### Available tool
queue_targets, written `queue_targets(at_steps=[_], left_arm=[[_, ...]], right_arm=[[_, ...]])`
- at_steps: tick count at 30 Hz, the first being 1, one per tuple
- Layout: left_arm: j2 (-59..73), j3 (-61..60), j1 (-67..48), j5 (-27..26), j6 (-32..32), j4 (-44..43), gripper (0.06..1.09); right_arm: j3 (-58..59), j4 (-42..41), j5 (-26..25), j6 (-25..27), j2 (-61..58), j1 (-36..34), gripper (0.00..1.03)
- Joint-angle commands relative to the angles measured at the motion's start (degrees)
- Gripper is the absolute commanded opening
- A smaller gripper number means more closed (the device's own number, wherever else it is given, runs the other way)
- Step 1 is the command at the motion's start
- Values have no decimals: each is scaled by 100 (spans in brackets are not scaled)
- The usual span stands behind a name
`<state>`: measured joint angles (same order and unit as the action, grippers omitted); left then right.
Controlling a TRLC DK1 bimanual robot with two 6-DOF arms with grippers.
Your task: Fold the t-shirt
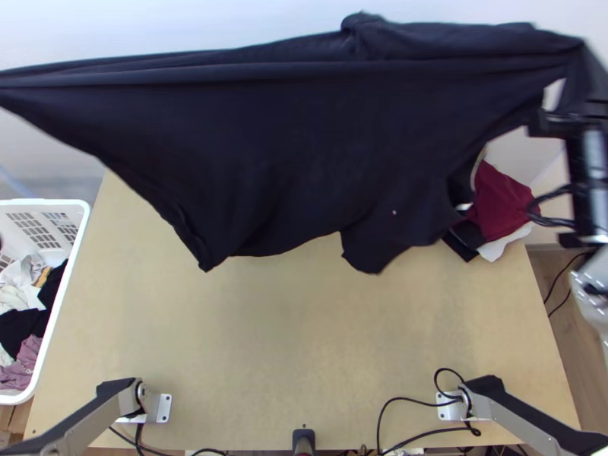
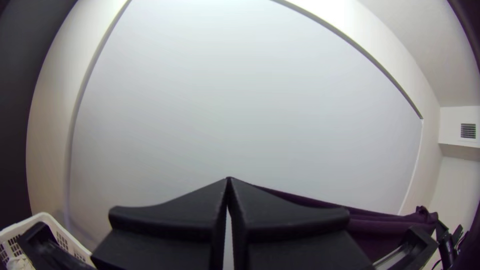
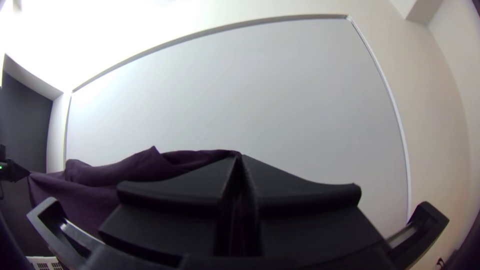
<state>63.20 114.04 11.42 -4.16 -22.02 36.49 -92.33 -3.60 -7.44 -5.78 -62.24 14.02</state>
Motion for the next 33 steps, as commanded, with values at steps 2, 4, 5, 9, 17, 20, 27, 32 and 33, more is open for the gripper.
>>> queue_targets(at_steps=[2, 4, 5, 9, 17, 20, 27, 32, 33], left_arm=[[-229, 22, 273, 487, 321, -239, 9], [-291, 66, 299, 548, 383, -283, 9], [-308, 119, 299, 548, 400, -283, 9], [-396, 286, 308, 680, 506, -283, 9], [-686, 373, 317, 794, 515, -186, 9], [-888, 356, 317, 794, 506, -10, 9], [-1591, 22, 317, 786, 471, 245, 9], [-2198, -532, 317, 742, 427, 412, 9], [-2303, -664, 317, 733, 418, 438, 9]], right_arm=[[-812, 491, 6, 411, 107, -260, 3], [-1269, 1001, 67, 455, -16, -260, 3], [-1445, 1230, 129, 455, -52, -268, 3], [-1946, 1871, 287, 622, -96, -268, 3], [-3185, 4025, 577, 815, -192, -268, 3], [-3651, 5018, 735, 824, -122, -224, 3], [-3625, 5985, 876, 1167, 634, 13, 3], [-3625, 6468, 858, 1237, 977, 145, 3], [-3616, 6609, 832, 1229, 1012, 180, 3]])
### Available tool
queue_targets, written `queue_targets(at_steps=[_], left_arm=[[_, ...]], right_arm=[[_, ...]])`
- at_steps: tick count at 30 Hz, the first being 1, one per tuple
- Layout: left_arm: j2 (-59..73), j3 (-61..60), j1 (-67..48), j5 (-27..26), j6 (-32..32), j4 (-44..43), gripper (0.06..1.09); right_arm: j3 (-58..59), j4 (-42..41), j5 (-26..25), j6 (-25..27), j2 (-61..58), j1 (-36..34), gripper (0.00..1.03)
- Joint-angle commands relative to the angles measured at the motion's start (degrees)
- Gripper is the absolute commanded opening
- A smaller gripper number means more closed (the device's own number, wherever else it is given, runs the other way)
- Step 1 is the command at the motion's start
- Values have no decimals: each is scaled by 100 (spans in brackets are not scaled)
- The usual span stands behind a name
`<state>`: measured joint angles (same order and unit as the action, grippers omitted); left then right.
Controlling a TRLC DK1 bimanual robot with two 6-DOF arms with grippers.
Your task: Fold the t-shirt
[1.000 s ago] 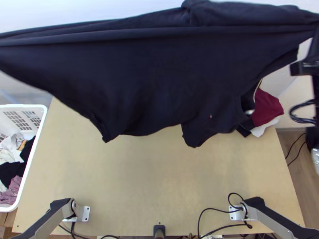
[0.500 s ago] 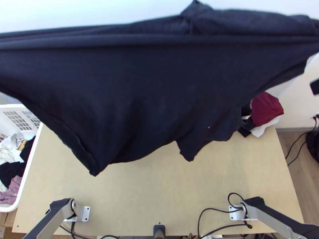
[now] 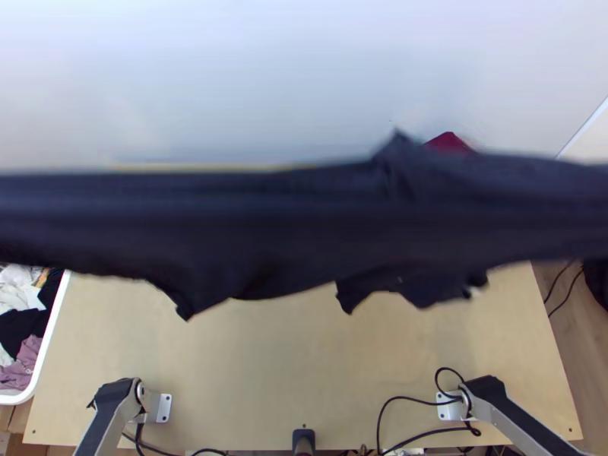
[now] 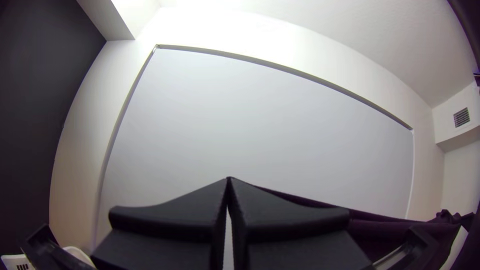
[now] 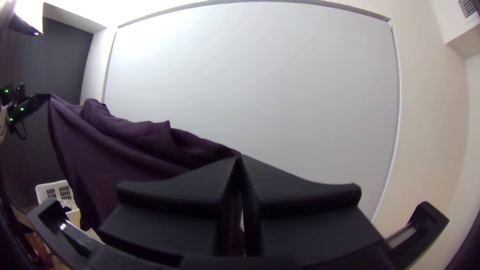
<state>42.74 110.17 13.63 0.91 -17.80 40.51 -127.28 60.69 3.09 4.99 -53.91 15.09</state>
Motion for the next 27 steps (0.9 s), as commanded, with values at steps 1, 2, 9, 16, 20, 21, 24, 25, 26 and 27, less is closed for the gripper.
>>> queue_targets(at_steps=[1, 2, 9, 16, 20, 21, 24, 25, 26, 27], left_arm=[[-345, -400, 96, 217, -13, 97, 9], [-433, -558, 96, 199, -13, 185, 9], [-978, -2079, 87, -20, -13, 220, 9], [-1453, -4399, 8, -381, -153, -70, 9], [-1506, -5735, -88, -425, -136, -623, 9], [-1409, -5954, -115, -425, -136, -729, 9], [-1040, -6464, -159, -425, -136, -1265, 9], [-899, -6587, -167, -425, -136, -1458, 9], [-732, -6693, -273, -416, -127, -1617, 9], [-565, -6789, -361, -381, -136, -1854, 9]], right_arm=[[-86, 330, -230, 116, 205, 82, 3], [-7, 462, -239, 63, 232, 82, 3], [1724, 497, -257, -517, 724, 169, 3], [4827, -804, -177, -1097, 1497, 503, 3], [6207, -1692, 86, -1282, 1541, 495, 3], [6523, -2017, 121, -1326, 1497, 495, 3], [7077, -2773, 262, -1413, 1102, 424, 3], [7165, -3010, 332, -1457, 917, 354, 3], [7200, -3212, 438, -1519, 680, 284, 3], [7218, -3405, 517, -1554, 443, 222, 3]])
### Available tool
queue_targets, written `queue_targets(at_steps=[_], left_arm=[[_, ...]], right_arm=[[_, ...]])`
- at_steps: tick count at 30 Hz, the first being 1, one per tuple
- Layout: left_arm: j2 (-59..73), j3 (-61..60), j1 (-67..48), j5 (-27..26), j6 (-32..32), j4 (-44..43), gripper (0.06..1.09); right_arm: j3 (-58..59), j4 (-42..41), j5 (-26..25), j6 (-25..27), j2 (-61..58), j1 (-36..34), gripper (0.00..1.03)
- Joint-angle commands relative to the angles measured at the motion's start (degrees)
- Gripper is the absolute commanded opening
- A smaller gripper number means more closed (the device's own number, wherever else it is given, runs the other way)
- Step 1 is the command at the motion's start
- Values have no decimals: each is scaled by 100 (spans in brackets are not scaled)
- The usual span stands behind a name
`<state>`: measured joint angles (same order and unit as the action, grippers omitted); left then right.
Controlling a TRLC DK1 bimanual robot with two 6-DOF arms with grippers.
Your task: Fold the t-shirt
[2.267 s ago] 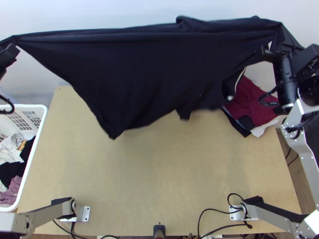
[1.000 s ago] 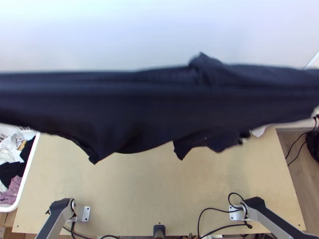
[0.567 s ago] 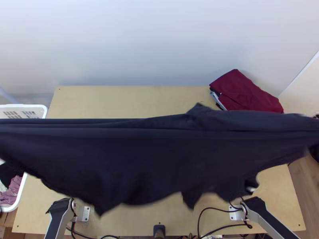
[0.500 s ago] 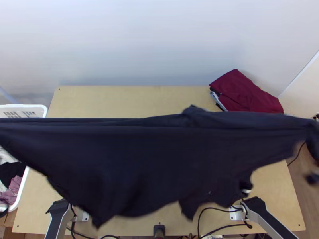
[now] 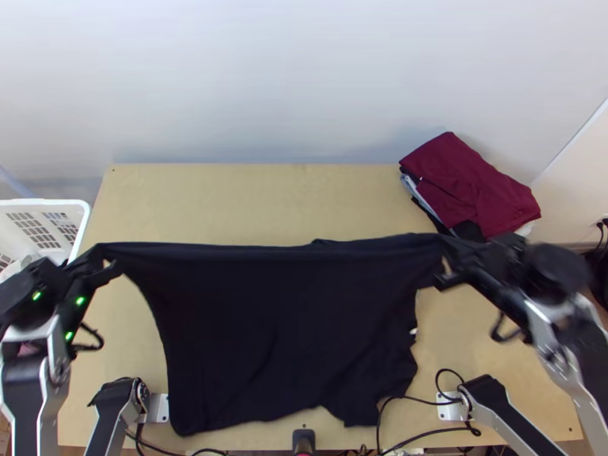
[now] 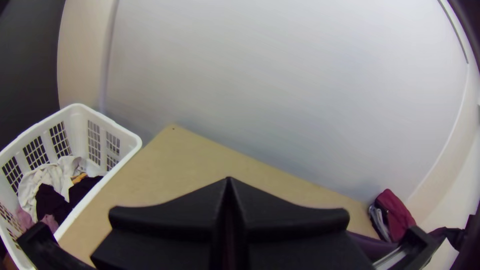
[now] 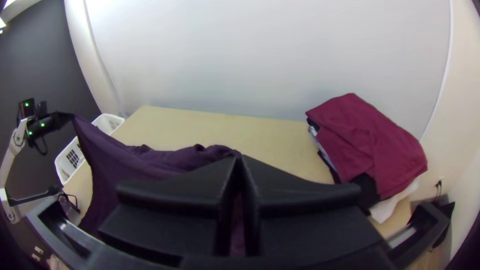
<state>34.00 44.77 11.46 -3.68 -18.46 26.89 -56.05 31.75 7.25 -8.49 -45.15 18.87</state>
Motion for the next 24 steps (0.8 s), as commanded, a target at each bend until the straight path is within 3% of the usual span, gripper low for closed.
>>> queue_targets(at_steps=[1, 7, 24], left_arm=[[538, -311, -206, 87, -88, -668, 9], [2366, -83, -452, 78, -220, -1441, 9], [7059, 3319, -276, -1, -255, -1661, 9]], right_arm=[[112, -731, 163, -223, -697, -235, 3], [-345, -1496, 532, -443, -2438, -639, 3], [-3571, -1540, 611, -777, -6472, -798, 3]])
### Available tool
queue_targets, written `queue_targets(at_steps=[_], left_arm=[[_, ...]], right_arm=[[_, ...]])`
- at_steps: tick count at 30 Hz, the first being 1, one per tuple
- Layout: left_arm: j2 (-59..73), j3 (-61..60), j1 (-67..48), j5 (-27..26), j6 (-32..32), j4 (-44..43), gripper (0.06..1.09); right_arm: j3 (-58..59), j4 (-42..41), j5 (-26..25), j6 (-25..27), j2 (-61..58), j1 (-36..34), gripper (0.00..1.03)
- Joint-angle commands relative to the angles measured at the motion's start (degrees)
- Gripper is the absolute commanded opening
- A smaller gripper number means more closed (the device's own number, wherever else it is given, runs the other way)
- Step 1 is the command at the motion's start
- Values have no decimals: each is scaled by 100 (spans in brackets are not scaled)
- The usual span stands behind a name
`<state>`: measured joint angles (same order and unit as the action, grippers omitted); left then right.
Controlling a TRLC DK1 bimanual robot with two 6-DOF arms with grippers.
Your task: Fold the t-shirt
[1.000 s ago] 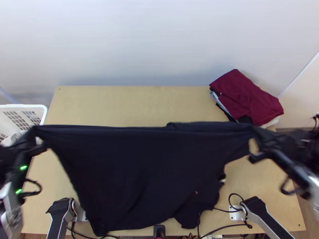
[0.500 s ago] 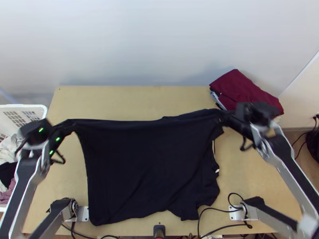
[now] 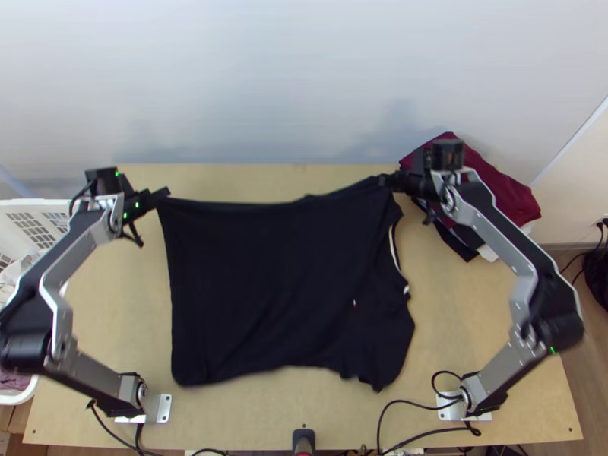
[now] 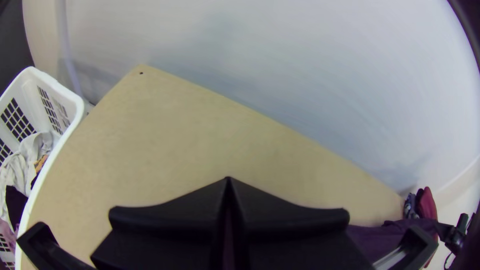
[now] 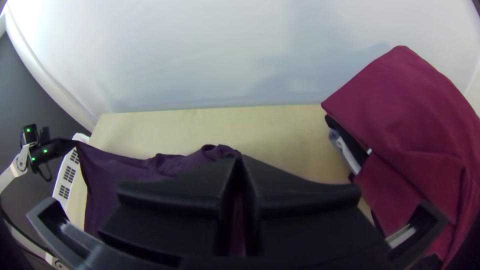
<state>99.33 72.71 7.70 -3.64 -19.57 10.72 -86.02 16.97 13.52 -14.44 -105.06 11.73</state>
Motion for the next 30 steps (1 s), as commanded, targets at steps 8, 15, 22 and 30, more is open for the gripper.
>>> queue_targets(at_steps=[8, 15, 22, 30], left_arm=[[1677, 1668, 161, 4, -240, 18, 11], [1695, 1764, 284, -119, -266, 185, 88], [1317, 2011, 539, -119, -240, 448, 102], [87, 1975, 522, -128, 595, 1152, 102]], right_arm=[[-2411, 597, -86, -806, -2036, -127, 3], [-3536, 1695, -95, -1167, -2555, -109, 45], [-3861, 2363, -95, -1272, -2028, 49, 84], [-3439, 3269, -95, -1149, -472, 207, 88]])
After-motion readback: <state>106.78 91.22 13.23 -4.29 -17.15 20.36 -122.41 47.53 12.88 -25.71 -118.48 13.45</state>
